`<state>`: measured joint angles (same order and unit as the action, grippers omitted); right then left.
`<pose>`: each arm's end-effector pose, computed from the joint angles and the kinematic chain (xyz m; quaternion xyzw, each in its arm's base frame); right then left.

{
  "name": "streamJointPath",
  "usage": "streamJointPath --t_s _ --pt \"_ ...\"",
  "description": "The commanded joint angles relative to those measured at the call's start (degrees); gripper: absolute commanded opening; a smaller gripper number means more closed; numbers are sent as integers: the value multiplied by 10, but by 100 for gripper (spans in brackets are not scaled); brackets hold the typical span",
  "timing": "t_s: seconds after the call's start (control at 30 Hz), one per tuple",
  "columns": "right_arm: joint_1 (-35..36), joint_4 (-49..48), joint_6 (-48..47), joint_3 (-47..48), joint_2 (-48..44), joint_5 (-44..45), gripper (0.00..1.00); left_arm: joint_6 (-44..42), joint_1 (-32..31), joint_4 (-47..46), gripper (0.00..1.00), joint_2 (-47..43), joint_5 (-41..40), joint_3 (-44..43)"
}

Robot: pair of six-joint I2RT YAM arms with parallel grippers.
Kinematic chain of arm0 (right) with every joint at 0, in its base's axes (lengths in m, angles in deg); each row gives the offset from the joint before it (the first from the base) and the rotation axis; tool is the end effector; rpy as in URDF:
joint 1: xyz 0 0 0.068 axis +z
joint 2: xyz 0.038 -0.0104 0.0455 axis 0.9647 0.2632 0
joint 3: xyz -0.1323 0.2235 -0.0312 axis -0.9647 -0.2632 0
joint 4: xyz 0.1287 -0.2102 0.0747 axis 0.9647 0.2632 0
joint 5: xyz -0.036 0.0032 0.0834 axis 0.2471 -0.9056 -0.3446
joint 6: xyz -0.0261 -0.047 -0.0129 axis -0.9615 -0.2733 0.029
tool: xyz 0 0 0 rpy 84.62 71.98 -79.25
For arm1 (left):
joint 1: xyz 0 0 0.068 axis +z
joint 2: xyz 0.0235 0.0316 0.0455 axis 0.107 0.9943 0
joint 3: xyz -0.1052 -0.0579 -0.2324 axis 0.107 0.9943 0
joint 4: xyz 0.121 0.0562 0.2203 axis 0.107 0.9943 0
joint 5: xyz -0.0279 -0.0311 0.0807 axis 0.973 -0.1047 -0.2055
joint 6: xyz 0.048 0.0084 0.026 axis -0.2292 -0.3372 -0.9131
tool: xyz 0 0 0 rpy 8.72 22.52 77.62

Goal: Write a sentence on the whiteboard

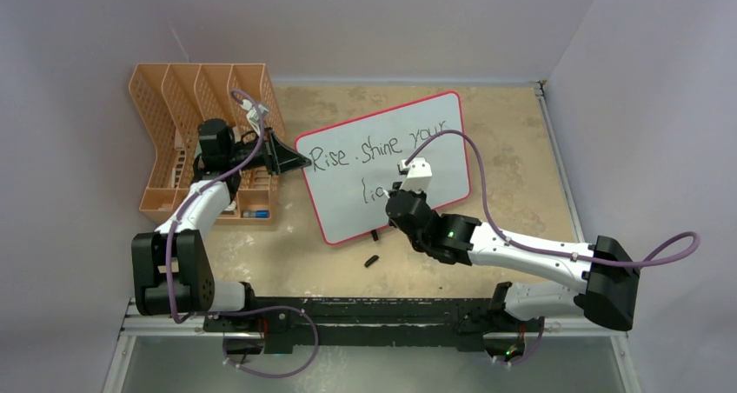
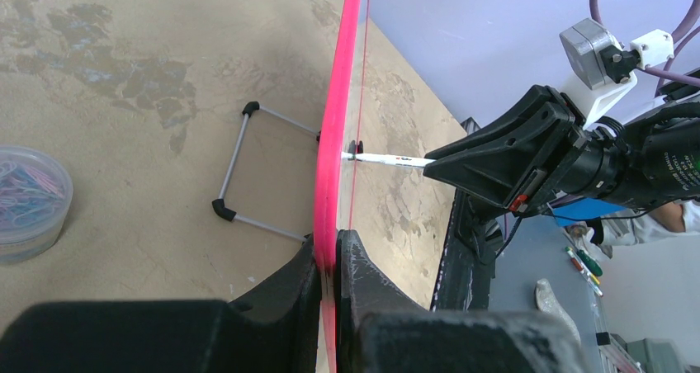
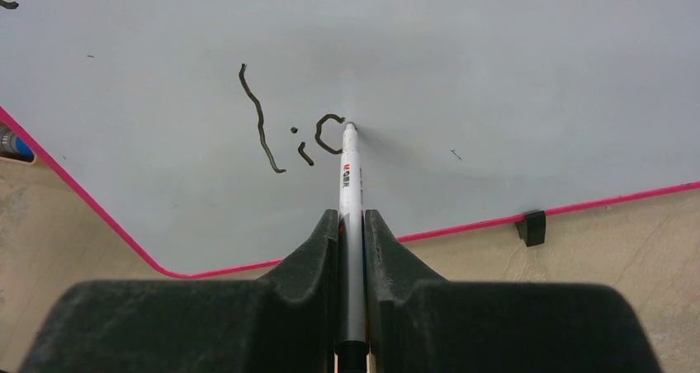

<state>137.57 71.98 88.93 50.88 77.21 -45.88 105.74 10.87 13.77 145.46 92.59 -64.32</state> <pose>0.1452 0.2276 0.2643 0.0013 0.8223 0.1653 0.5446 0.2887 -0.0119 0.2570 0.1639 0.7204 -0.5500 0.3894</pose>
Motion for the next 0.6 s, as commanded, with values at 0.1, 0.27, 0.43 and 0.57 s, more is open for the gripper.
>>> streamJointPath --t_s 0.1,0.27,0.43,0.57 --pt "-4 -17 -5 12 -10 14 0 -4 6 -13 0 -9 -21 -9" --pt "-4 1 6 10 -3 5 0 -4 6 -13 0 -8 -21 -10" --pt "-3 18 18 3 -6 -4 0 -4 6 -13 0 -8 -21 -10" --pt "-3 27 22 0 -6 -13 0 -4 6 -13 0 -9 -21 -10"
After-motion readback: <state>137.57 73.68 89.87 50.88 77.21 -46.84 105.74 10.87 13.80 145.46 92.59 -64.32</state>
